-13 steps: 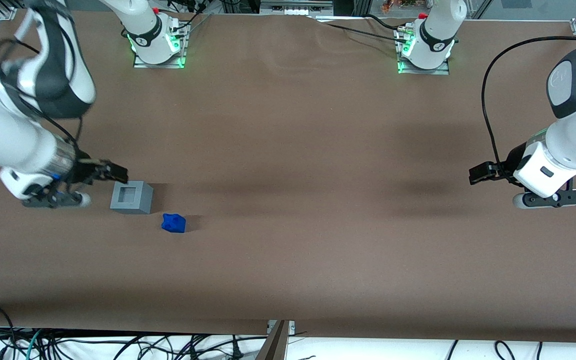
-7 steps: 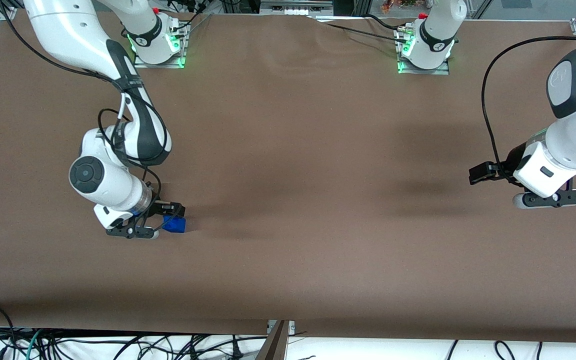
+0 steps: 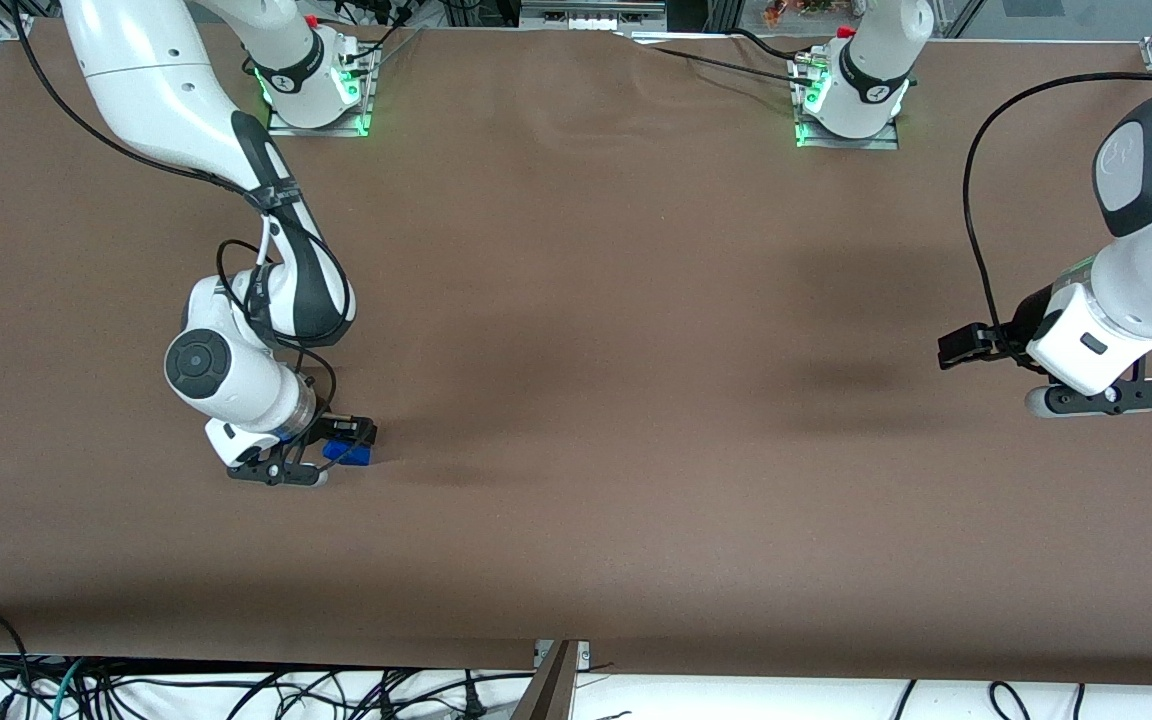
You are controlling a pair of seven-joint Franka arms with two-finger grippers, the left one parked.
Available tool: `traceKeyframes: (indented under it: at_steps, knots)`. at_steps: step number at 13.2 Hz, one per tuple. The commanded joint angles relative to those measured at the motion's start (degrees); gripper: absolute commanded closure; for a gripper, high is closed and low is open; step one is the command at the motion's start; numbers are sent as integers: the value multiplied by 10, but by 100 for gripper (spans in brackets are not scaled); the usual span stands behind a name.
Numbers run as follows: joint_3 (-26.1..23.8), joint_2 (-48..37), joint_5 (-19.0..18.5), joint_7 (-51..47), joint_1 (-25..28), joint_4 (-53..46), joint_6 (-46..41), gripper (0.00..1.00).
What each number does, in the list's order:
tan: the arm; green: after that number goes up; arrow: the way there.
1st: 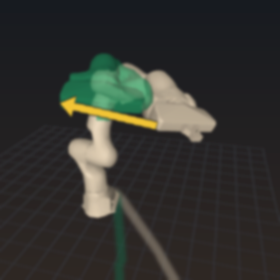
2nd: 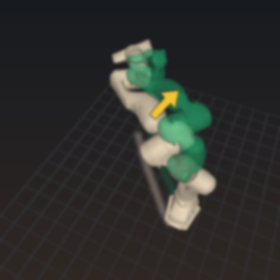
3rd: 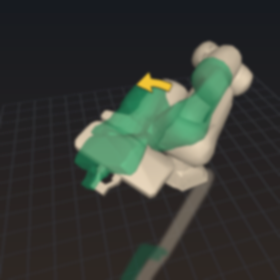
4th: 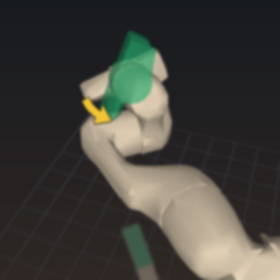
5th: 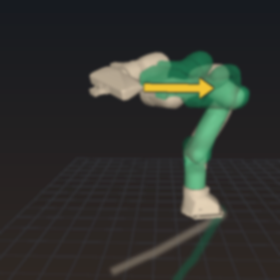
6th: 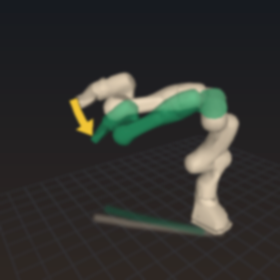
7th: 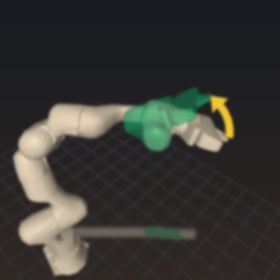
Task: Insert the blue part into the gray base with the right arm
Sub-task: 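Close the right gripper on the blue block and lift it, then carry the blue block over the gray base's opening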
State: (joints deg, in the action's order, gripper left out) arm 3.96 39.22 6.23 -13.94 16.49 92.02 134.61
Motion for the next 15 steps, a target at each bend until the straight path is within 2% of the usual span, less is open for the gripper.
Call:
traceKeyframes:
  at_steps: [1, 2, 3, 4, 5, 8, 12, 15]
  knots:
    - [0, 10, 6, 5, -2, -10, 10, 22]
    - [0, 10, 6, 7, -3, -10, 10, 33]
    - [0, 9, 6, 12, -5, -11, 9, 51]
    - [1, 9, 6, 18, -6, -12, 7, 62]
    - [1, 7, 5, 20, -7, -14, 1, 65]
    - [3, -19, 6, 43, -15, -40, -94, 65]
    - [7, -80, 7, 157, -58, -47, -212, 65]
    - [19, -102, 7, 197, -76, -34, -250, 64]
